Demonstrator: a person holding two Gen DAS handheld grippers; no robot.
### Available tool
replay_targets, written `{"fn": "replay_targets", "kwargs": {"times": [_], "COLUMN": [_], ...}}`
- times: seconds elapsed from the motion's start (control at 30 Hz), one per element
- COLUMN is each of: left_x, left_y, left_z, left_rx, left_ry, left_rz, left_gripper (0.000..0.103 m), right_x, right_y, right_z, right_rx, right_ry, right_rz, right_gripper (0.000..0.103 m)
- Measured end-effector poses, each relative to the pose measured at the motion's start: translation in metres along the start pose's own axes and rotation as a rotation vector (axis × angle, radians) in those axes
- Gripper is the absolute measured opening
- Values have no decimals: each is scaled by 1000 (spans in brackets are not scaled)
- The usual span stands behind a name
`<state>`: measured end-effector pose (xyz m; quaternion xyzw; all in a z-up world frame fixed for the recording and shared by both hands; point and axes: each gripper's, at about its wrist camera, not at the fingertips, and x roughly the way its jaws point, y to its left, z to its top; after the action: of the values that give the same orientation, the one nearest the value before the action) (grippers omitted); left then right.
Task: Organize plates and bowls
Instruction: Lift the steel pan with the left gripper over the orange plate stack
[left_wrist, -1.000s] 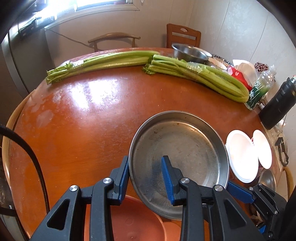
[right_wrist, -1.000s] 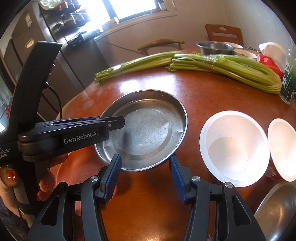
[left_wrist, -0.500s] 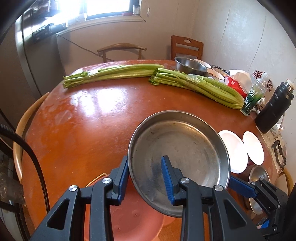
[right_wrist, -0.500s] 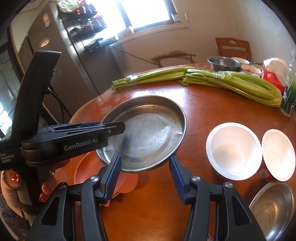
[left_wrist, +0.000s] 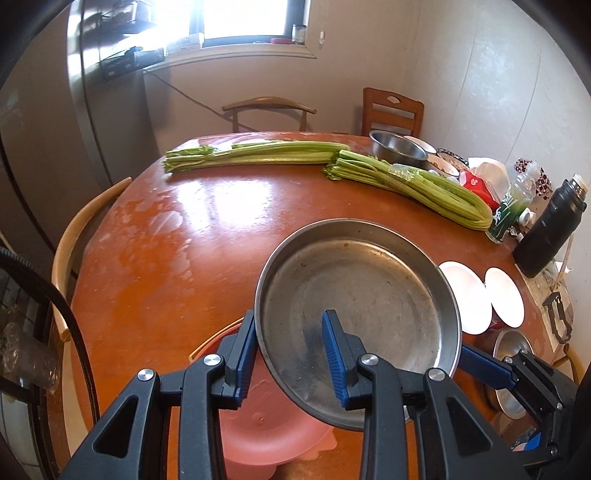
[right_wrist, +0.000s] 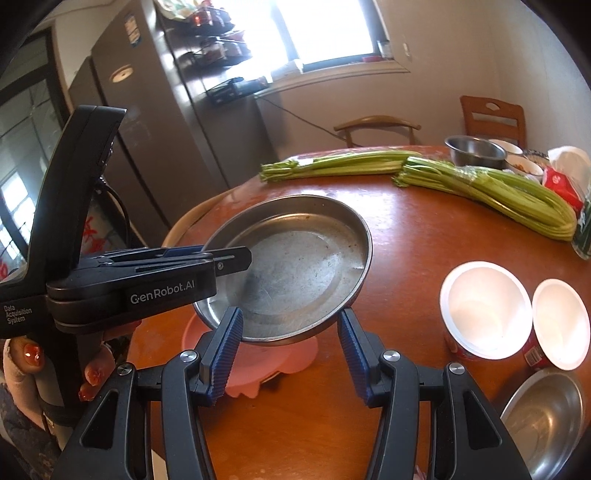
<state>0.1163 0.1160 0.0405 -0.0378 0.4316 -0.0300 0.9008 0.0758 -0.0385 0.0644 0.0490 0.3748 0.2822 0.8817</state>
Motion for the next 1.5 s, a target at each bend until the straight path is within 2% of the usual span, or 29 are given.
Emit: {"fn": "replay_targets", "kwargs": {"times": [0.23, 0.7, 1.3, 1.5], "left_x": [-16, -23, 1, 12], "left_y": [19, 48, 62, 65], "left_z": [-10, -39, -63, -71], "left_rx": [-47, -143, -214, -225], "left_ry": [-19, -47, -52, -43], "left_rz": [37, 96, 83, 100], "left_gripper": [34, 34, 34, 34], "right_x": [2, 28, 61, 74], "right_y": [19, 34, 36, 36], "right_z": [4, -4, -23, -28], "right_rx": [-70, -145, -204, -222], "right_ry": [-7, 50, 121, 147], "right_rz": [36, 108, 93, 88], "right_gripper": [56, 56, 56, 56]}}
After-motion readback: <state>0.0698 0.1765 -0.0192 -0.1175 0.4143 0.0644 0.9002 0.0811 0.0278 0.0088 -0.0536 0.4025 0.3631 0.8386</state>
